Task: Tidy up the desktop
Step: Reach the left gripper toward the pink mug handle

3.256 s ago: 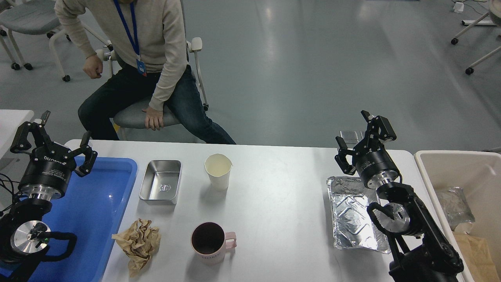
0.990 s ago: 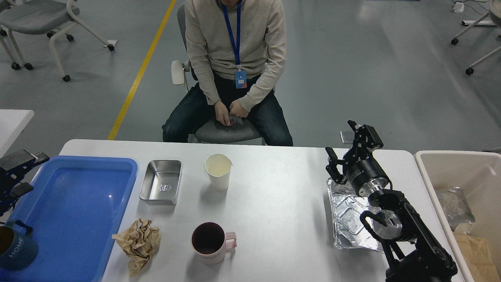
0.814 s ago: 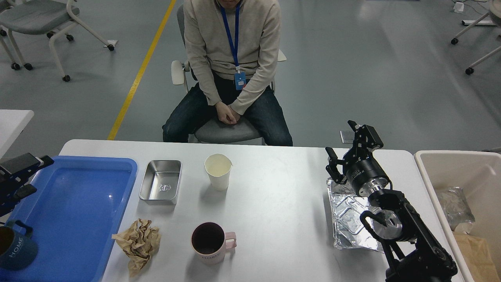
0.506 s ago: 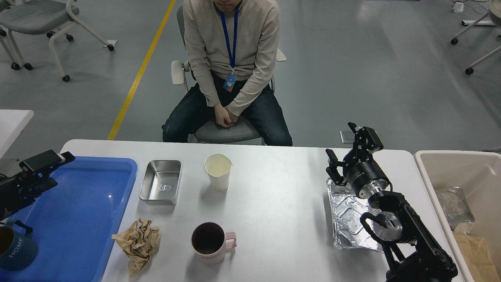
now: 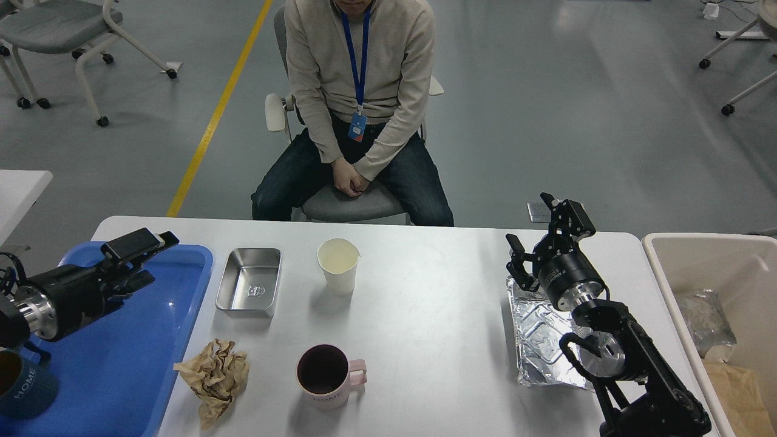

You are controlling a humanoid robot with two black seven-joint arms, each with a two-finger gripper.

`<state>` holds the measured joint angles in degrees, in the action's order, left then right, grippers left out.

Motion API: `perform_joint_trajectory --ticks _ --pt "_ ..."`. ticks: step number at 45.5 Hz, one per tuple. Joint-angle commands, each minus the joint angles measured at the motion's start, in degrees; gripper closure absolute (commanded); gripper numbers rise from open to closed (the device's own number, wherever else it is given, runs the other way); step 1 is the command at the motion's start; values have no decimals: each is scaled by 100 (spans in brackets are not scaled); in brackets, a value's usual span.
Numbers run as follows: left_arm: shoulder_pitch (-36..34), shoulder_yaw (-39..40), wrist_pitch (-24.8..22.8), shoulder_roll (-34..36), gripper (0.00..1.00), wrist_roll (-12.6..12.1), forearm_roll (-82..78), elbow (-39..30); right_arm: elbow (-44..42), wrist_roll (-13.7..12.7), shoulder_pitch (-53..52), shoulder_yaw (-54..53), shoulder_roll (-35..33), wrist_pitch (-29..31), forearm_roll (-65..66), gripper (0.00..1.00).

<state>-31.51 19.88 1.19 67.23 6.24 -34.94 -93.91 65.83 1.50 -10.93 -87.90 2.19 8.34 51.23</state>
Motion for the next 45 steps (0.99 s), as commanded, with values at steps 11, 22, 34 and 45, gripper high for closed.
perform_joint_trajectory --ticks 11,22,34,45 --pt "-48 -370 153 -781 9 168 -830 74 -9 0 3 1 0 1 1 0" --pt "-57 -687 153 -1247 8 80 -962 250 0 0 47 1 9 1 1 0" --pt "-355 -1310 162 -1774 8 -148 -1225 434 9 0 100 -8 9 1 1 0" --pt "-1129 -2277 162 -2073 8 -281 -1225 663 18 0 108 -8 18 -8 9 0"
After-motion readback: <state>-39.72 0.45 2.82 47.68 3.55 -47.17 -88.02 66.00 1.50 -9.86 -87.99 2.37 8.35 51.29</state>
